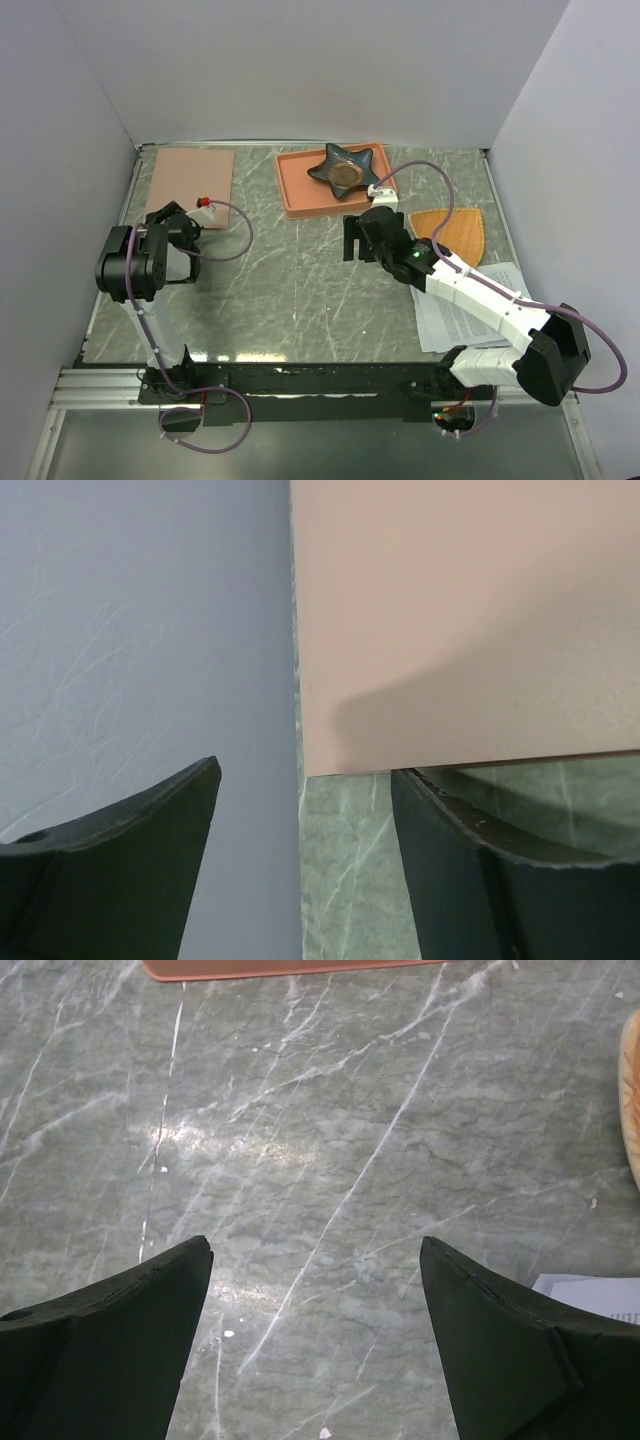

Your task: Put the files into the folder

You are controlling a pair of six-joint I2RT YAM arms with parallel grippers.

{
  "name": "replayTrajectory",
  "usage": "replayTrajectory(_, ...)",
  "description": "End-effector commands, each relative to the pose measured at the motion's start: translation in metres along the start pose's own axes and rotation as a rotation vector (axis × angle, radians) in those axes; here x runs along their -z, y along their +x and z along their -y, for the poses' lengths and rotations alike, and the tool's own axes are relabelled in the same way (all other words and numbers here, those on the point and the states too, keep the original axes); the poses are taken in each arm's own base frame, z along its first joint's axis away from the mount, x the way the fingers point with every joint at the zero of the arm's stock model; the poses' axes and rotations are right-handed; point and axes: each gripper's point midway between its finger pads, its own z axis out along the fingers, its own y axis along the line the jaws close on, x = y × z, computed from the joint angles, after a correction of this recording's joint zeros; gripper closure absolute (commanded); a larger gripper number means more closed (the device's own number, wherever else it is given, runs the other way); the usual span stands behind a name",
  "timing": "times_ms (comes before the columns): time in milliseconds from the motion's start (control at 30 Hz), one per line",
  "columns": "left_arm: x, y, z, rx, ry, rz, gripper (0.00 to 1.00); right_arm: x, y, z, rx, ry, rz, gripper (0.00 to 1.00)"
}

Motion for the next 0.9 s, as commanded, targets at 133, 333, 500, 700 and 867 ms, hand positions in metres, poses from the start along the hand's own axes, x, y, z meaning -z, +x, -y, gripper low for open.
replayTrajectory(133, -0.003, -0.032, -0.028, 0.133, -0.073, 0.064, 0.36, 0.013, -0.028, -0.013, -0.046, -0.025, 0.096, 0.11)
replayTrajectory(333, -0.014, -0.039, -0.036, 0.151, -0.097, 0.048, 0.44, 0.013, -0.030, -0.014, -0.041, -0.017, 0.104, 0.12)
replayTrajectory(500, -0.026, -0.043, -0.036, 0.183, -0.089, 0.020, 0.52, 0.015, -0.032, -0.014, -0.035, -0.013, 0.117, 0.13)
replayTrajectory(700, -0.040, -0.057, -0.037, 0.216, -0.092, -0.004, 0.54, 0.015, -0.034, -0.015, -0.038, -0.014, 0.127, 0.15)
replayTrajectory(867, -0.054, -0.058, -0.027, 0.194, -0.094, -0.040, 0.77, 0.015, -0.036, -0.017, -0.035, -0.016, 0.125, 0.17)
